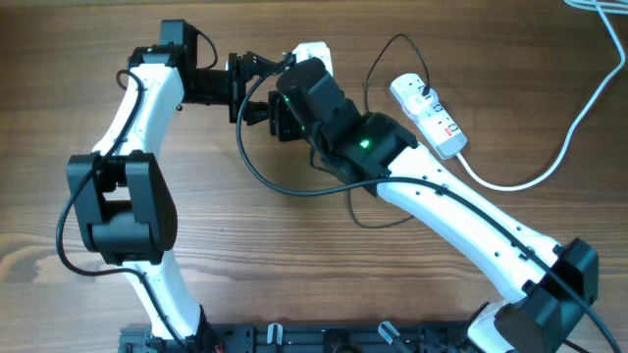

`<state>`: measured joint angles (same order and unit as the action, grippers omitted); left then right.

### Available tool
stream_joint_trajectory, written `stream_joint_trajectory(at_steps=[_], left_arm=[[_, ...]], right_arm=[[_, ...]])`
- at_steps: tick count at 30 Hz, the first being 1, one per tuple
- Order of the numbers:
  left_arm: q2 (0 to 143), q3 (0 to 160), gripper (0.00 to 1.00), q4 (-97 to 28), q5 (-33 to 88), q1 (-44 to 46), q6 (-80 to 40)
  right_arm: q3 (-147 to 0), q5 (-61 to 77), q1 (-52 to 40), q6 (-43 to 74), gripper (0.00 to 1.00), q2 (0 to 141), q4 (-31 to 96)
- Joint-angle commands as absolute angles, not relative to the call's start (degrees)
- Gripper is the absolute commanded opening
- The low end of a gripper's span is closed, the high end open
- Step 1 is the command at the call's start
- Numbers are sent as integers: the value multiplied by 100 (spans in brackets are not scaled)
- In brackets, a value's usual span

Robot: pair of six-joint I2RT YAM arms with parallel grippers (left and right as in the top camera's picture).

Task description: Plug charger to phone and switch on socket

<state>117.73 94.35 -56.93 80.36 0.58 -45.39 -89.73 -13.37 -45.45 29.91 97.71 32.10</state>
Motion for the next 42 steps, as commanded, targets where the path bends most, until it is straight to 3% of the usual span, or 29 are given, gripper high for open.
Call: stream_joint_trajectory(at_steps=[1,16,23,30,42], left_arm=[[11559,9452,63,-5695,8152,54,-4545],[11559,9452,64,-5675,7959,165,-4547],[11559,9452,64,-5675,7961,165,-4547],[11559,9452,64,-5675,7964,165,-4547],[11559,9452,64,-5675,7966,165,-4550]], right_arm=[[-9030,-1500,-4571,3035,61,9815,3232],[-9030,-1800,-4569,3004,57,9998,3122],[-9030,-1778,-4569,3061,42,9998,3216],[-9030,-1671,-4574,3103,42,9998,3363],[-9030,-1649,-4576,3129,24,9998,3334]])
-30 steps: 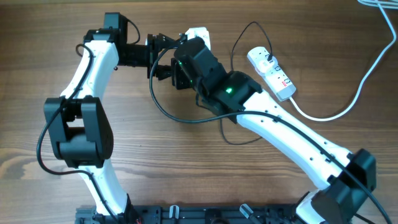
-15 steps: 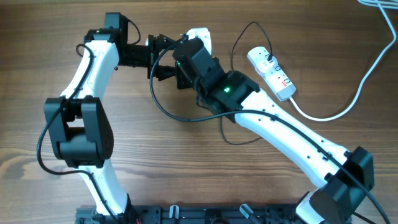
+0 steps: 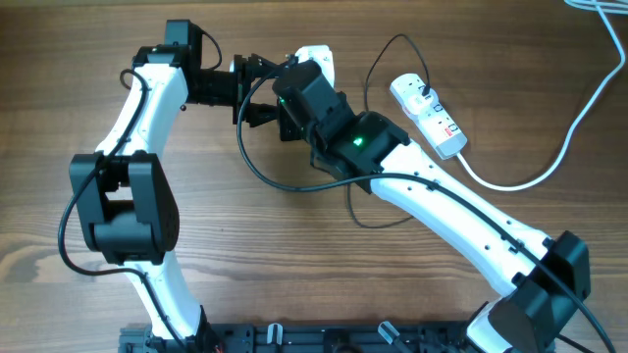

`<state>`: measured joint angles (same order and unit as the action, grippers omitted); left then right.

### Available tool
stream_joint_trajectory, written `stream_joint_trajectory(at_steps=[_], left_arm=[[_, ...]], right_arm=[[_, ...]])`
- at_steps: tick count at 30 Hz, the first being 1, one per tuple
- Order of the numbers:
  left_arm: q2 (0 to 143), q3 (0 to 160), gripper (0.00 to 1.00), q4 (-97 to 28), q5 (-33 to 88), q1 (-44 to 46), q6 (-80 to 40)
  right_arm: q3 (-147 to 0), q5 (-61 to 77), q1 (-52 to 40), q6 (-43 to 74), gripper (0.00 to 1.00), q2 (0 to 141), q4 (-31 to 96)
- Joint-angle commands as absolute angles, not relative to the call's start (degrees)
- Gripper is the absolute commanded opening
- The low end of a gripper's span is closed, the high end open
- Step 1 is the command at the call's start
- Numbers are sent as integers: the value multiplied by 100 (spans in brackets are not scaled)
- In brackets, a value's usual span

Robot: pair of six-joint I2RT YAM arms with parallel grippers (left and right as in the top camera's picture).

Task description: Plug charger to phone and switch on socket

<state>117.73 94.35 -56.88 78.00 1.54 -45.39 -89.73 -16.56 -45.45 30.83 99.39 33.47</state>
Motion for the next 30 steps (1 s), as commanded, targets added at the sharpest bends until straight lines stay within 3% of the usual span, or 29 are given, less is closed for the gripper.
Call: stream_joint_trajectory(at_steps=[1,5,11,15,18,20,22,25,30], left_arm=[[11559,9452,64,-5675,7977,165,-4550],[11559,9452,64,-5675,7988,165,-4550],[11559,9452,64,-5673,7988,165,-4550],[11559,9452,67,-5673,7985,165,-4550],[11559,9452,75,-5616,7983,165,-4550],[11559,9452,87,-5568,7983,163,-4550],[11559,9452,91,-5566,7983,165,-4550],[11559,9452,86,-5564,7983,163,-4552],[11559,9452,60,-5566,7985,165,-4803]], right_arm=[[-9030,-1649,-4576,3164,24,9998,3334],[-9030,-1649,-4576,3164,23,9998,3332],[-9030,-1605,-4580,3170,6,9998,3297],[-9030,-1608,-4578,3203,5,9998,3236],[-9032,-1728,-4578,3529,4,9996,3223],[-9032,-2469,-4578,4259,5,9950,3225],[-9032,-2987,-4578,5011,5,9848,3223],[-9032,-3153,-4578,6318,5,9690,3223],[-9032,-2327,-4578,9238,4,9572,3371]])
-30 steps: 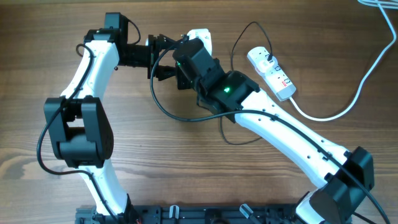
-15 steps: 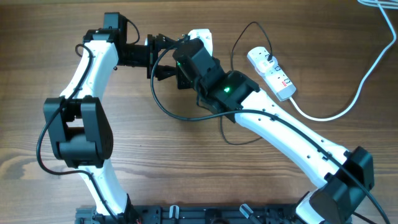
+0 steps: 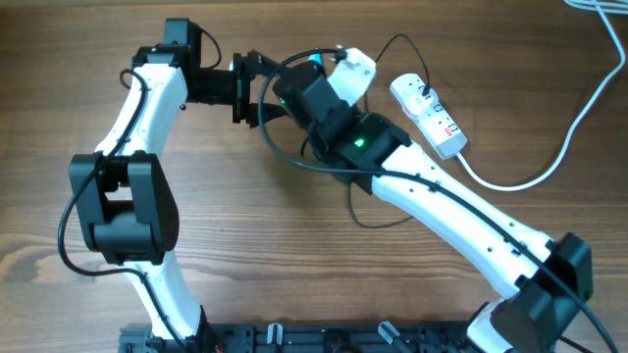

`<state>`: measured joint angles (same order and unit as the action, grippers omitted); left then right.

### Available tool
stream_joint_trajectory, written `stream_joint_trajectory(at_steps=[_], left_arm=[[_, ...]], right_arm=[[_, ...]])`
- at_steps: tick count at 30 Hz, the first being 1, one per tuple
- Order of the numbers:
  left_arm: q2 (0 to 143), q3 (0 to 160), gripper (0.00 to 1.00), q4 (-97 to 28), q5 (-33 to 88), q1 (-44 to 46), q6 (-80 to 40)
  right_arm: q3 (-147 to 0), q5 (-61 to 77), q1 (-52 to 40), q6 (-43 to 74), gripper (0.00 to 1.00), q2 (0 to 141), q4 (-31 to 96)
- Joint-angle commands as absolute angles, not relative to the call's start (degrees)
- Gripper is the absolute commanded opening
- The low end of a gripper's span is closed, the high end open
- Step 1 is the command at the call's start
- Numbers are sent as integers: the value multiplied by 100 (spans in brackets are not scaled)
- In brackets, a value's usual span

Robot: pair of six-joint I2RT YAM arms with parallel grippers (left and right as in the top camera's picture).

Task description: Plug charger to phone and switch on socket

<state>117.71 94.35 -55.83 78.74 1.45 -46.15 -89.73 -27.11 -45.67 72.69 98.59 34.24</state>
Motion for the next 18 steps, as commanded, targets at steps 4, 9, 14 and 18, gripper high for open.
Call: stream_joint_trajectory(at_steps=[4,9,14,18], left_arm=[[11559,9452,52,-5566,7988,158,-5085],[11559,9452,45,-5566,8049,161,-5321],[11559,9452,43,-5566,8206,158,-5323],[11559,9452,43,-5568,8287,165,-5325]], right_arm=[[-9032,-2217,-4578,10171,4,9572,3347],[-9032,-2265,-4578,11511,4,9572,3573],[-9030,-2241,-4578,11872,5,9579,3546],[-9030,-2115,-4578,11872,5,9579,3472]])
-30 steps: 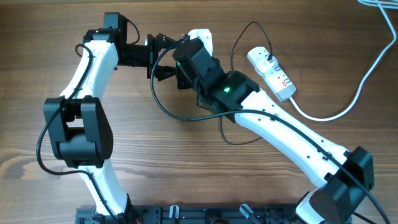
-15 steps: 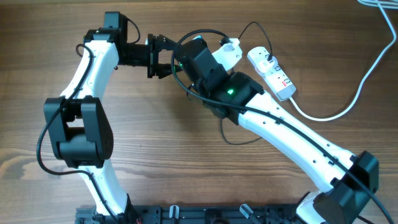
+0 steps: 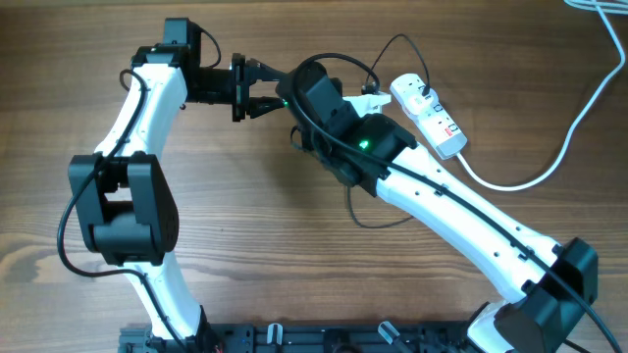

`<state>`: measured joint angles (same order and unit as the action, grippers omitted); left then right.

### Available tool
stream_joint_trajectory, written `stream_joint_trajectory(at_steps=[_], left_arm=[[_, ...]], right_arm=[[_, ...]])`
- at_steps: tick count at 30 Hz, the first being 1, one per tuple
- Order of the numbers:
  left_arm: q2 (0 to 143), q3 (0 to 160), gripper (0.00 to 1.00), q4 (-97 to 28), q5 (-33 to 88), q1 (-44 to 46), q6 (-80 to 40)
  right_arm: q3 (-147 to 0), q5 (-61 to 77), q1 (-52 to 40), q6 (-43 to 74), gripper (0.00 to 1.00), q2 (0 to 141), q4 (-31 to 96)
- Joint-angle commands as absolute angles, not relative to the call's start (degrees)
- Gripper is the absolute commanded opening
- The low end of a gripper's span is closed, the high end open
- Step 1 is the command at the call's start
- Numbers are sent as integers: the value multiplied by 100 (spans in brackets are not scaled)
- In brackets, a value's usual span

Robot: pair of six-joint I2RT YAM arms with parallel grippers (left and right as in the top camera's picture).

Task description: Plug charger to phone and switch on socket

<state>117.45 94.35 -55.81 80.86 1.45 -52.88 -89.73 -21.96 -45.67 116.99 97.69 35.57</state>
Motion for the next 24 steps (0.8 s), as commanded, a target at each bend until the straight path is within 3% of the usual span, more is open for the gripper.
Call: stream_joint_trajectory(at_steps=[1,4,13,24], left_arm=[[11559,9452,43,-5568,8287,165,-5323],[11559,9452,36,-5568,8289,165,-5325],[11559,9452,36,-5566,8440,165,-5323],[11559,9452,26,-5568,8440,165,-5321]], right_arm=[[-9032,-2108,-4578,11869,5,9579,3452],[-9030,-2084,-4580,11869,5,9579,3428],[-9030,-1894,-4578,11867,5,9579,3387],[-9030,-1660,-4578,11867,4,9579,3345]])
